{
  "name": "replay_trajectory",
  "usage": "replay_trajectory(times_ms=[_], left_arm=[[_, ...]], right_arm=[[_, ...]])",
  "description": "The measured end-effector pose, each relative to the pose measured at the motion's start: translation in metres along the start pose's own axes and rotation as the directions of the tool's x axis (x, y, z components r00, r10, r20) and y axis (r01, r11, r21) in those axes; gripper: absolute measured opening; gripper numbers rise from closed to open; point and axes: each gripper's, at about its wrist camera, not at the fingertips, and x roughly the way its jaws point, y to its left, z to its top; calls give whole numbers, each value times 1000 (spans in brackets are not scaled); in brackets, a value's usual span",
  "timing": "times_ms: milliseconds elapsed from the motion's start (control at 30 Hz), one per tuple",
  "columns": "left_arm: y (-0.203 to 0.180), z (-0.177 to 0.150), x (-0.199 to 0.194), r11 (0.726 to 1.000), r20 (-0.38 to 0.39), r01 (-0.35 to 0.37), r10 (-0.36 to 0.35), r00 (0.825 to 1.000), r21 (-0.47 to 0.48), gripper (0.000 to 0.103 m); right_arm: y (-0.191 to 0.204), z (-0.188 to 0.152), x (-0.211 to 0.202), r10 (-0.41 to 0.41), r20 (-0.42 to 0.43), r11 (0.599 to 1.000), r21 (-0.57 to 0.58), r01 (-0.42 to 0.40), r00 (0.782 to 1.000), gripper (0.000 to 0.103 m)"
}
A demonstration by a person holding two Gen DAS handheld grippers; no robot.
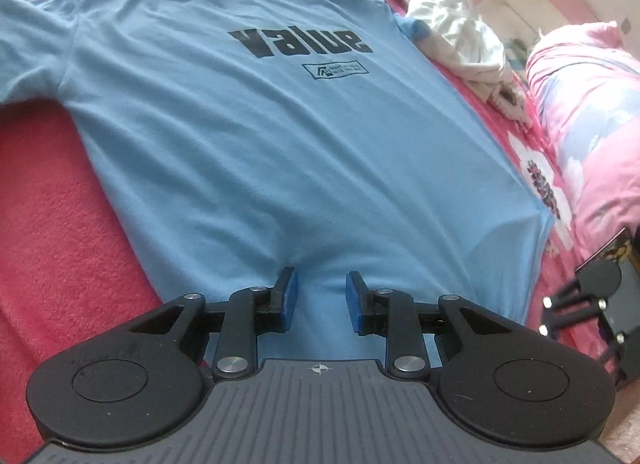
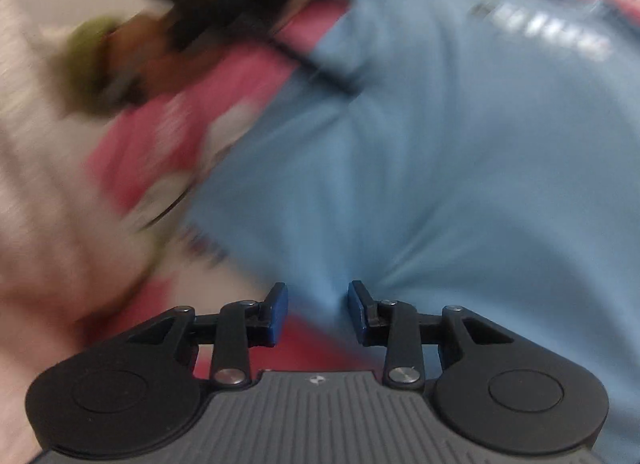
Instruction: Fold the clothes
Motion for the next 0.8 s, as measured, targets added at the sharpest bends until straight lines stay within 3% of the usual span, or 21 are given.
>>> replay_trajectory(times_ms=[67, 167, 233, 300, 333, 367, 467, 567, 667, 700, 767, 800], left_arm=[[-1, 1, -2, 1000, -1, 3, -3, 1000, 3, 26], [-5, 2, -5, 1000, 1, 3, -3, 1000, 21, 28], [-7, 1, -9, 1000, 0, 0, 0, 1000, 26, 28], [-10, -2, -15, 999, -3, -4, 4, 1000, 32, 29], [-11, -4, -18, 999, -5, -6, 6, 1000, 37, 29], [-12, -6, -22, 999, -6, -9, 10, 1000, 44, 29], [-12, -13, -32, 998, -9, -14, 14, 1000, 58, 29], [-11, -15, -35, 998, -12, -7, 8, 1000, 68, 29], [-18, -8, -28, 996, 6, 21, -22, 1000, 87, 29], [-22, -4, -24, 995, 13, 29, -31, 999, 92, 29], [-31, 3, -14, 993, 19, 53, -55, 998, 102, 29], [-34, 5, -7, 993, 16, 58, -60, 998, 103, 29]], right_arm=[[5, 2, -4, 21, -50, 998, -51, -24, 999, 36], [-4, 25, -24, -1, 123, 999, -47, 7, 992, 36], [-10, 40, -21, -31, 236, 999, -13, 36, 971, 36], [-17, 55, -17, -66, 344, 998, 26, 61, 937, 36], [-16, 58, -6, -61, 344, 998, 20, 58, 937, 36], [-13, 54, 6, -29, 310, 1000, 6, 29, 950, 34], [11, 25, 39, 114, 158, 993, -53, -107, 981, 32], [32, -6, 42, 214, 42, 972, -104, -209, 976, 30], [13, -3, 14, 124, 143, 992, -47, -119, 982, 29], [-2, 2, 2, 71, 218, 997, 14, -75, 973, 30], [-34, 11, -20, -71, 354, 987, 160, 14, 932, 30], [-46, 14, -24, -157, 371, 973, 218, 79, 915, 32]])
